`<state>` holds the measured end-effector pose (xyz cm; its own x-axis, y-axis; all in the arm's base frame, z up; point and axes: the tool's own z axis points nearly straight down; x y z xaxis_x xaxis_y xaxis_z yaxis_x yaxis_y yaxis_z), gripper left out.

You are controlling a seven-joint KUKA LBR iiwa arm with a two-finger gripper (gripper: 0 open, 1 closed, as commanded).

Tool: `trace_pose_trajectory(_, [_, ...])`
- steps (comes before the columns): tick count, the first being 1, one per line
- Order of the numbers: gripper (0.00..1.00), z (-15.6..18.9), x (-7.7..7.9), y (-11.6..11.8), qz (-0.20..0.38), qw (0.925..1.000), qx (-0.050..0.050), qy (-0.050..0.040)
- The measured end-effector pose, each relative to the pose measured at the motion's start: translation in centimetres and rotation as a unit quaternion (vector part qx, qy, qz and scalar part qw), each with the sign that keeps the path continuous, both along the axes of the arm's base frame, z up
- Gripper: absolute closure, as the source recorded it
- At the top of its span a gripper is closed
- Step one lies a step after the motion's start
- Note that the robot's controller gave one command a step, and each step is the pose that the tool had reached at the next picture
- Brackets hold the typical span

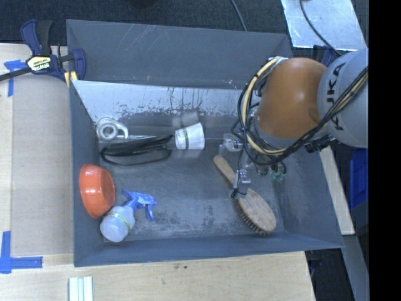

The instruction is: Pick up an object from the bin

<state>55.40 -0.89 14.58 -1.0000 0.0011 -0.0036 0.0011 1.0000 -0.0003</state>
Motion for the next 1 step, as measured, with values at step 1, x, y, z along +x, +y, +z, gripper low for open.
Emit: trace_pose_trajectory(1, [0.00,0.00,0.00,0.00,0.000,1.0000,0.000,0.0000])
